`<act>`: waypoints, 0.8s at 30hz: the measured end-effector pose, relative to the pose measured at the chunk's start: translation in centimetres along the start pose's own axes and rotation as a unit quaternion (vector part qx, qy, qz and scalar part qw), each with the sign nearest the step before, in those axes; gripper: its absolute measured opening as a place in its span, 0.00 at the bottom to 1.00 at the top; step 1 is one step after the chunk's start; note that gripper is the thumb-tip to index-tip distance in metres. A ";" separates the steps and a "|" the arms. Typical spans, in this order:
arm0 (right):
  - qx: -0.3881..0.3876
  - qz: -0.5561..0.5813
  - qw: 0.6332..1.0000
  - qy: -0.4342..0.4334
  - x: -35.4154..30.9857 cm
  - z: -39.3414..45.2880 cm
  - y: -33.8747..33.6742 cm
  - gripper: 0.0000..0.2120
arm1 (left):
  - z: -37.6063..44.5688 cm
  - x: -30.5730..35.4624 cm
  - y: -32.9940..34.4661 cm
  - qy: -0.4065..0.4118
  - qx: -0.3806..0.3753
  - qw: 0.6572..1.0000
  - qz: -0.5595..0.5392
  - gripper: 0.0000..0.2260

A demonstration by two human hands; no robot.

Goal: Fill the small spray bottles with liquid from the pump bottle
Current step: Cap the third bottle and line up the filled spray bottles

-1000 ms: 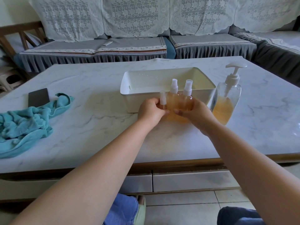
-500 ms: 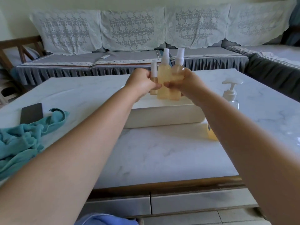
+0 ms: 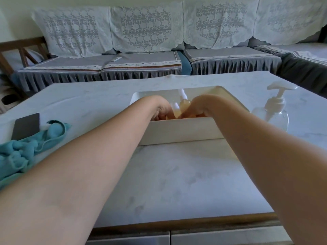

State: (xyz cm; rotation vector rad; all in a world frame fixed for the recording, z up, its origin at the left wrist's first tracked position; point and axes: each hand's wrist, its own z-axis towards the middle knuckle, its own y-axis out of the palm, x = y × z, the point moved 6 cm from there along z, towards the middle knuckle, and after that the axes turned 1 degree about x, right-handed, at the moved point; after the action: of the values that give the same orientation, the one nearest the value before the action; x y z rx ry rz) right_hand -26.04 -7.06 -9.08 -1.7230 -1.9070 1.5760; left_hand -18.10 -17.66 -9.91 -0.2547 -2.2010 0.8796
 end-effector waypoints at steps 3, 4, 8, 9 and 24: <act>-0.005 -0.068 0.998 -0.010 -0.4 0.2 0.4 0.50 | 0.1 -0.2 0.4 -0.009 -0.012 1.000 -0.004 0.12; -0.003 -0.068 0.998 -0.002 -0.4 0.2 0.4 0.49 | 0.0 -0.4 0.4 -0.015 -0.014 1.000 -0.012 0.12; -0.017 -0.157 0.986 0.052 0.3 0.3 0.6 0.37 | 0.0 -0.9 0.6 -0.030 -0.028 0.999 -0.020 0.14; -0.018 -0.163 0.985 0.055 0.4 0.2 0.6 0.37 | 0.2 -1.0 0.6 -0.029 -0.020 0.999 -0.021 0.15; 0.305 0.040 0.946 -0.103 1.2 -8.5 -2.1 0.17 | -7.9 3.5 0.5 0.220 0.202 0.946 0.128 0.22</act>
State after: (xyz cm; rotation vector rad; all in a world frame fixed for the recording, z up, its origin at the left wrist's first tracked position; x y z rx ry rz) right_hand -22.09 -0.70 -4.37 -1.4144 -1.2128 2.1484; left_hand -15.08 -11.78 -4.36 -0.4901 -1.5558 1.2567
